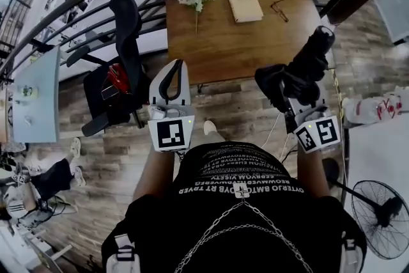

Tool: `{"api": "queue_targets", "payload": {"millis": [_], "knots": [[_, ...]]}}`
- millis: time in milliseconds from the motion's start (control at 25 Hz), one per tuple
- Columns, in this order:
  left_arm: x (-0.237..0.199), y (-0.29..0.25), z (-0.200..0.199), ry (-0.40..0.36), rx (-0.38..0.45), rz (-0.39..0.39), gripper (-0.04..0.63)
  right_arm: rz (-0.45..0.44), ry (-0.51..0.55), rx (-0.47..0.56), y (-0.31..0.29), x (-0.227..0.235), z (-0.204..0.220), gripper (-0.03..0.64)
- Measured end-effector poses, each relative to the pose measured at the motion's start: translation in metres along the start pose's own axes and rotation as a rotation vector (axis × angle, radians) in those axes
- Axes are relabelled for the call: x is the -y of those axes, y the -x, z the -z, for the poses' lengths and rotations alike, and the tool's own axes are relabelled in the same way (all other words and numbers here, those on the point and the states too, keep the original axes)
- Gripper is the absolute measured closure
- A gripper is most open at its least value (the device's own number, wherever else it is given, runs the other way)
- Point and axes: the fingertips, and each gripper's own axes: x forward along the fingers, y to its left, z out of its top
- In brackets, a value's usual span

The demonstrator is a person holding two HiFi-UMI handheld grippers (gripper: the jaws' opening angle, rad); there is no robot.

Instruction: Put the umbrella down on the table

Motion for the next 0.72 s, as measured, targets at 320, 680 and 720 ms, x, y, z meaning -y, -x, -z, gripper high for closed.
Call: {"api": "queue_targets", "payload": {"millis": [320,680,720], "knots": [[-0.053,-0.045,0.005,0.016,0.001,0.004,0.563,0.017,0.008,-0.009,-0.062,0.000,-0.011,0.344],[-0.085,-0.048,0.012,0.026,0.074,0.042,0.563,0.004,0.014,-0.026,-0.114,-0.021,-0.003,0.344],[-0.086,-0.049,0.010,0.015,0.082,0.053,0.563,-0.002,0.018,-0.029,-0.119,-0.025,-0.004,0.344]]}}
